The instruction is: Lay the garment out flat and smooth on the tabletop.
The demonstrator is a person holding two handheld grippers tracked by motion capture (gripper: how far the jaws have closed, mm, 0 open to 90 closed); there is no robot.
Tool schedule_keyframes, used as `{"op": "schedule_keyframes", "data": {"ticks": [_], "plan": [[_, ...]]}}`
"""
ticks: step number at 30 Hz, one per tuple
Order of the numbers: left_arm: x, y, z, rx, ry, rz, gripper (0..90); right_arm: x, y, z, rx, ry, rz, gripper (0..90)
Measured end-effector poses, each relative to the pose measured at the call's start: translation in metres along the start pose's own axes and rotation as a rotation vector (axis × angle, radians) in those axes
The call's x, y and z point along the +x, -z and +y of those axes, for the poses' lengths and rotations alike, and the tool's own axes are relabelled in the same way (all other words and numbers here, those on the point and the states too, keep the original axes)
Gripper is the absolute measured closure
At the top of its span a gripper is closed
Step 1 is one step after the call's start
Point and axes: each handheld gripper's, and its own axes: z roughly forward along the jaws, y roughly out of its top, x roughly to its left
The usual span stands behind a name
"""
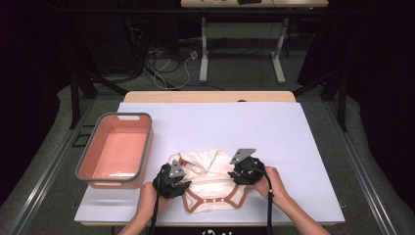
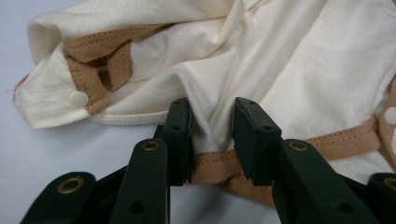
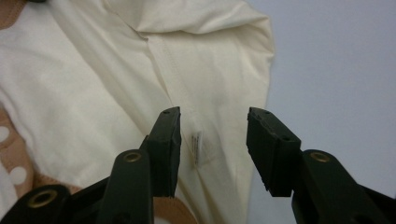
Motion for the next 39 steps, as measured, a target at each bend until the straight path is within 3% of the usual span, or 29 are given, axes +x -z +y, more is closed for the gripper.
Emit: {"op": "schedule_keyframes", "data": {"ticks": [7,11,20,24,29,33,35,39], "plan": [[0.000,0.000,0.000,0.001,0.001,-0.015,72.7,0.010,-0.024,0.017,0.016,0.045,0.053,50.6],[0.000,0.000,0.000,0.000,0.001,-0.018,72.7,0.016,-0.033,0.023,0.031,0.094,0.039,53.6],[0.000,0.000,-0.001,-0.002,0.002,-0.018,72.6,0.018,-0.042,0.028,0.020,0.107,0.034,58.8],[0.001,0.000,-0.001,-0.004,-0.001,-0.018,72.5,0.018,-0.045,0.031,-0.001,0.103,0.062,51.6],[0.001,0.000,-0.001,-0.008,0.000,-0.021,72.4,0.023,-0.048,0.034,-0.017,0.112,0.065,50.7],[0.001,0.000,-0.001,-0.010,0.000,-0.021,72.5,0.028,-0.050,0.040,-0.029,0.127,0.064,56.9],[0.001,0.000,-0.002,-0.009,-0.003,-0.021,72.6,0.033,-0.052,0.043,-0.034,0.151,0.044,67.5],[0.000,0.000,-0.002,-0.010,-0.006,-0.021,72.8,0.034,-0.053,0.044,-0.047,0.155,0.038,77.7]]}}
